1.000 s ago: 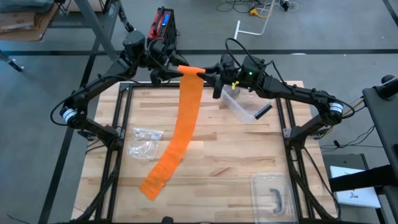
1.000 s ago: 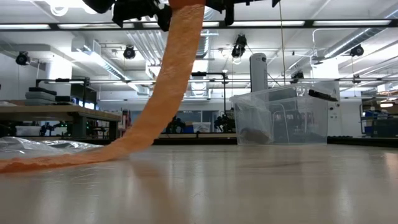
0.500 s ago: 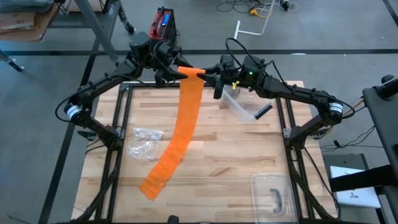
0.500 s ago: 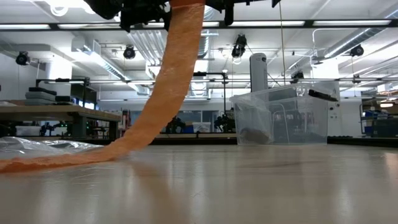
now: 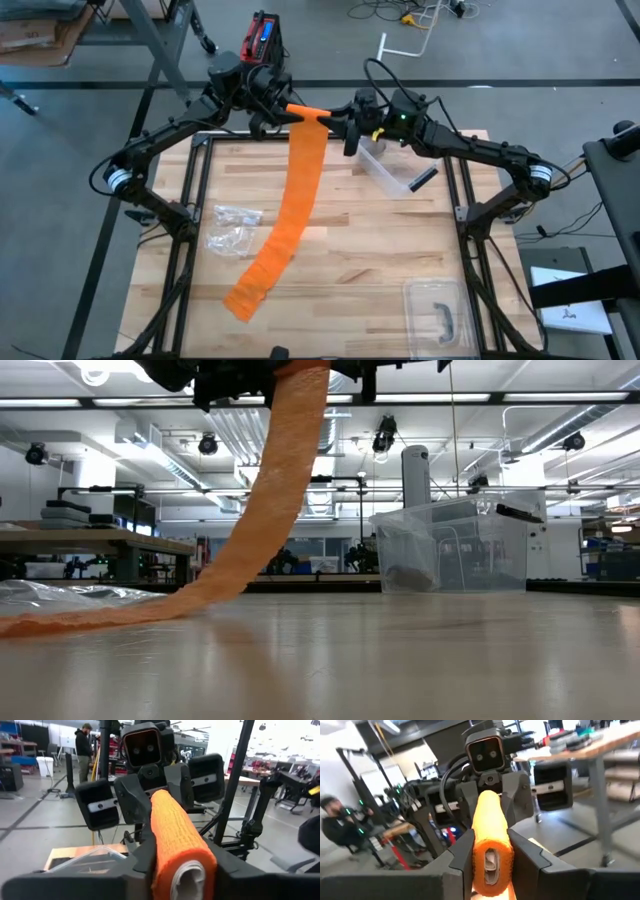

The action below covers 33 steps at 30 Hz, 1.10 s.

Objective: Roll bandage
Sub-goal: Roll the orange bandage on the table

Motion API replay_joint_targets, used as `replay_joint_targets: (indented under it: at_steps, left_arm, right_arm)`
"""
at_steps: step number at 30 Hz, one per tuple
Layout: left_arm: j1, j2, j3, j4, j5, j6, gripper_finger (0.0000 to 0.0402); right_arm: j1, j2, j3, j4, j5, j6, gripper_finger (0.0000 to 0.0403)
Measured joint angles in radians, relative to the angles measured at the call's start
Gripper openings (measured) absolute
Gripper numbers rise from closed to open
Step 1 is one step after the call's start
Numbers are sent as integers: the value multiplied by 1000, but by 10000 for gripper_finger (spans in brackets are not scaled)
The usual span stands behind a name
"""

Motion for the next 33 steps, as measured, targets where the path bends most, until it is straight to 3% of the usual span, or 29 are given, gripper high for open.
replay_joint_targets:
  at_steps: [4, 9, 19, 26, 33]
  left_arm:
    - [0, 0, 0, 0, -3, 75, 62]
    - [-1, 0, 0, 7, -12, 147, 65]
    - [-2, 1, 0, 29, -38, 226, 62]
    - [-7, 1, 0, 29, -38, 394, 71]
    - [-6, 1, 0, 25, -31, 377, 63]
  right_arm:
    - [0, 0, 0, 3, -2, 129, 106]
    - [0, 0, 0, 25, -3, 257, 170]
    - [1, 0, 0, 28, -7, 328, 274]
    - [1, 6, 0, 28, -4, 395, 288]
    - [1, 6, 0, 25, -3, 394, 274]
